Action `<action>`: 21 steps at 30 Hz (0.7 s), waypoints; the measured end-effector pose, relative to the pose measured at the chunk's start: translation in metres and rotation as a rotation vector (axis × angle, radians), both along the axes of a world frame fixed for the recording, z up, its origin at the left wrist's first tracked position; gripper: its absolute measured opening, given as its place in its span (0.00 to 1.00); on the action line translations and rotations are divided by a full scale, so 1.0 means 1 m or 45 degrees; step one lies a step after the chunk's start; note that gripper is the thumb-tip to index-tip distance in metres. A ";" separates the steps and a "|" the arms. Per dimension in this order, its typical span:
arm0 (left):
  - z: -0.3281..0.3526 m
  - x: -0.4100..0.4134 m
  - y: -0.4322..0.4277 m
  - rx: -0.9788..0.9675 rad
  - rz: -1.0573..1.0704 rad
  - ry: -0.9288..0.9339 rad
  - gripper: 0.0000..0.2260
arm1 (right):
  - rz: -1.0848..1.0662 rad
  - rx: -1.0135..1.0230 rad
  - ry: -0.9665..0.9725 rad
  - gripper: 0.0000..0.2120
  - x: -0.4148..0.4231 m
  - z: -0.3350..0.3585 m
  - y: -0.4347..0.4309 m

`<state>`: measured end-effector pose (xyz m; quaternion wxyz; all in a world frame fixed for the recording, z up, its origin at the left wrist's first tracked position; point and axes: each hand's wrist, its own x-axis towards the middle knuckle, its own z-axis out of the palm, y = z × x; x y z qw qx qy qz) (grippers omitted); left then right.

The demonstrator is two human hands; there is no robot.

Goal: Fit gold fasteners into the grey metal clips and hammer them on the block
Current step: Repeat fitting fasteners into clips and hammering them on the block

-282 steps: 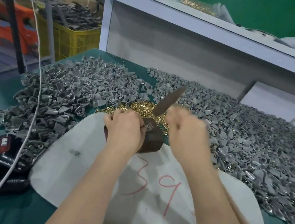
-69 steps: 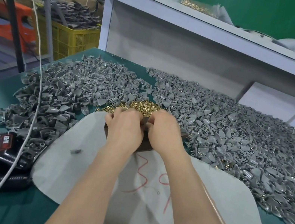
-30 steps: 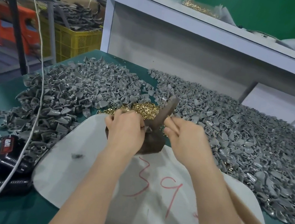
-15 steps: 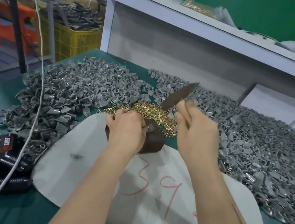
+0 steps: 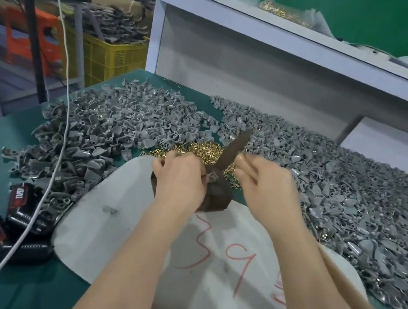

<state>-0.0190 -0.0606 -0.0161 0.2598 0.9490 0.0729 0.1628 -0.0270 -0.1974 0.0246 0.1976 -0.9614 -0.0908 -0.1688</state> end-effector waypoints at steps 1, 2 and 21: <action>0.000 0.000 0.000 -0.011 -0.006 0.005 0.08 | -0.024 0.081 0.003 0.09 0.005 0.001 -0.005; 0.000 0.000 0.000 -0.021 -0.009 0.011 0.07 | -0.071 0.168 0.045 0.06 0.010 0.001 -0.010; 0.002 0.000 -0.004 -0.202 -0.043 -0.130 0.08 | 0.269 0.323 0.253 0.09 0.035 -0.018 0.004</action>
